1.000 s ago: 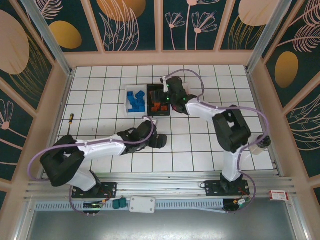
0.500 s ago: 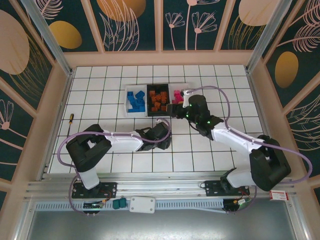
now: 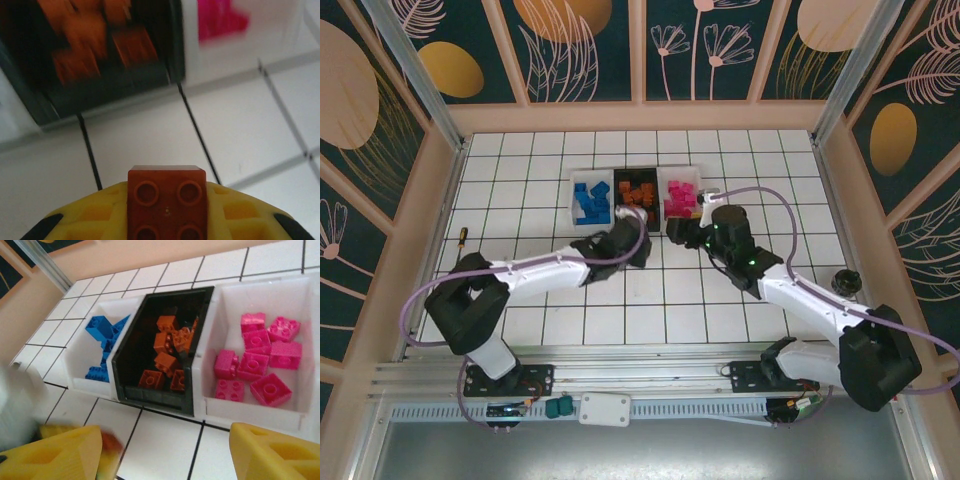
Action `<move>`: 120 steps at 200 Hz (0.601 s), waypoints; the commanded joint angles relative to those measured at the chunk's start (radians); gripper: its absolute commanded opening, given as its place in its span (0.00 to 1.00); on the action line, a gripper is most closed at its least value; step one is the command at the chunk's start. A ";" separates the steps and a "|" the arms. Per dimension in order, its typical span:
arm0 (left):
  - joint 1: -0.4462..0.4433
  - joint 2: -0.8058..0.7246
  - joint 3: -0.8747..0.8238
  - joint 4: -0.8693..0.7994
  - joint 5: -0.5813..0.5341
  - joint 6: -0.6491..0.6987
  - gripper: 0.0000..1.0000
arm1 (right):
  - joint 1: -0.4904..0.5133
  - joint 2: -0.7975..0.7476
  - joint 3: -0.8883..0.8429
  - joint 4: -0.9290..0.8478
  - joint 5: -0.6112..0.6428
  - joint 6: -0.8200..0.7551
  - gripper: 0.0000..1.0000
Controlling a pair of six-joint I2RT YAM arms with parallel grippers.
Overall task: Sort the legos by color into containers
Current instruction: Pick up the lego from the middle-left of the table, then place the lego in the container.
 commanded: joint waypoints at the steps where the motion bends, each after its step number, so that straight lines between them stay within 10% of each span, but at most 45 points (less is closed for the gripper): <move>1: 0.077 0.033 0.113 0.012 -0.016 0.041 0.27 | -0.010 -0.037 -0.035 0.020 0.030 0.028 0.69; 59: 0.169 0.331 0.417 -0.032 -0.003 0.064 0.31 | -0.013 -0.125 -0.054 -0.034 0.053 0.034 0.69; 82: 0.174 0.380 0.513 -0.062 -0.014 0.071 0.68 | -0.014 -0.146 -0.052 -0.062 0.052 0.034 0.75; 90: 0.174 0.371 0.529 -0.066 -0.015 0.070 0.80 | -0.013 -0.152 -0.052 -0.068 0.051 0.034 0.98; 102: 0.173 0.326 0.526 -0.052 -0.014 0.064 0.98 | -0.013 -0.160 -0.057 -0.068 0.054 0.036 0.99; 120: 0.175 0.204 0.464 -0.004 -0.012 0.051 0.99 | -0.014 -0.177 -0.071 -0.058 0.071 0.030 0.99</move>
